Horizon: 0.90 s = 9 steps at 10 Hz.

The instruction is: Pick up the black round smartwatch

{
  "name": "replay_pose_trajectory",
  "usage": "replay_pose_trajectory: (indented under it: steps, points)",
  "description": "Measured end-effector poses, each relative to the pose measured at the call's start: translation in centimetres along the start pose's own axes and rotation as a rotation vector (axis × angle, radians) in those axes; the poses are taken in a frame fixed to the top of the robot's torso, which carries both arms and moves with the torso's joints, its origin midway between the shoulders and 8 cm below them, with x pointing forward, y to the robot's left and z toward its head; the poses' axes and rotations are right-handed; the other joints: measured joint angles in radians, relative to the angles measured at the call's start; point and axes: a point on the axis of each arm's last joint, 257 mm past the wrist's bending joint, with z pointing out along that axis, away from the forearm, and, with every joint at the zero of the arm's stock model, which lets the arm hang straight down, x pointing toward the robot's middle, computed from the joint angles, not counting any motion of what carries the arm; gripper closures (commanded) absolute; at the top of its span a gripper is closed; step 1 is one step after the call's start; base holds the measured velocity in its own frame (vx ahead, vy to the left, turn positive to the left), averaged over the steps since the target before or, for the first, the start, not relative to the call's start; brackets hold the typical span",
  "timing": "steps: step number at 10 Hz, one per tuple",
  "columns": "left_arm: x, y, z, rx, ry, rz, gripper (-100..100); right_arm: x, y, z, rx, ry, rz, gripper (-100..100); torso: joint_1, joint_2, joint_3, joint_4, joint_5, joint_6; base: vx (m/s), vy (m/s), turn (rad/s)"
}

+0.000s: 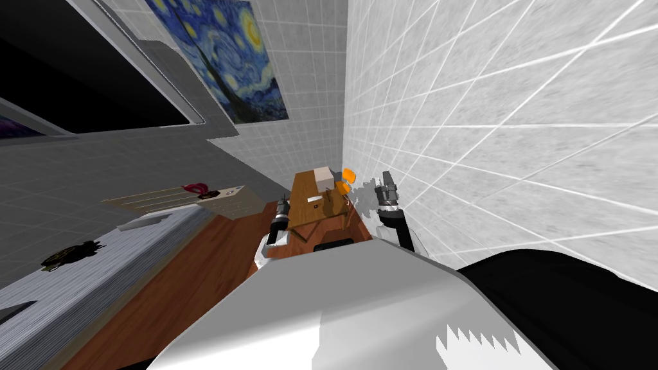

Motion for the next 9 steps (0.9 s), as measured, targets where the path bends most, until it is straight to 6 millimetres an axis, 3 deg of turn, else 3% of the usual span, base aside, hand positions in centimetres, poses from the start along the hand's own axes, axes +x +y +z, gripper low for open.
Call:
replay_pose_trajectory:
  steps: [9]
  points:
    - [2.4,10.7,1.9,-0.293,0.029,-0.058,-100,0.0,0.0,0.0,0.0,0.0,0.0,0,0.0,0.0,0.0,0.0,0.0,0.0,0.02,0.014,-0.032]
